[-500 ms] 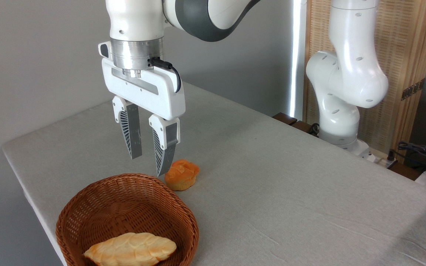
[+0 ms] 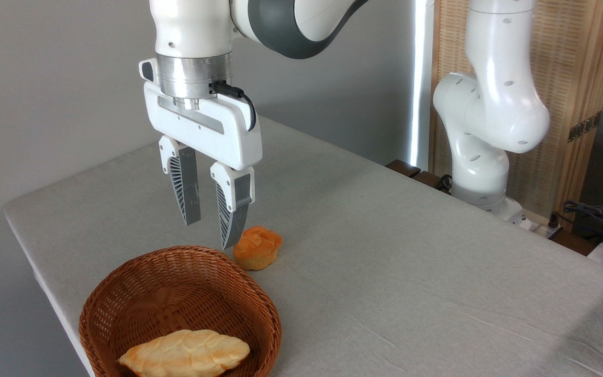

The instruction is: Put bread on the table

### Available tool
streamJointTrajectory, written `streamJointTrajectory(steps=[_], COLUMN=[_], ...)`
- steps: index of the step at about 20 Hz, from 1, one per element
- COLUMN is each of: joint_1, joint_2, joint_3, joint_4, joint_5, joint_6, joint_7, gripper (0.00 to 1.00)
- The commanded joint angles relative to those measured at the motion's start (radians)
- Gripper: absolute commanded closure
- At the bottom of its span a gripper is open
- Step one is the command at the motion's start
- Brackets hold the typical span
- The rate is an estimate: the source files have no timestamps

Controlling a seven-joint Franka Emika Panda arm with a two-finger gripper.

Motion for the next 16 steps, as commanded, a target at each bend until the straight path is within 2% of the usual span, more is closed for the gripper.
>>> streamJointTrajectory(steps=[1, 7, 16], joint_1=[-0.004, -0.002, -0.002], joint_2=[0.007, 0.009, 0.011], joint_3=[0.003, 0.004, 0.004], joint_4=[0.021, 0.021, 0.022], joint_5=[-0.003, -0.022, -0.023], joint_6=[-0.009, -0.008, -0.008], joint_7=[-0.014, -0.014, -0.014], gripper=[0.00, 0.00, 0.00])
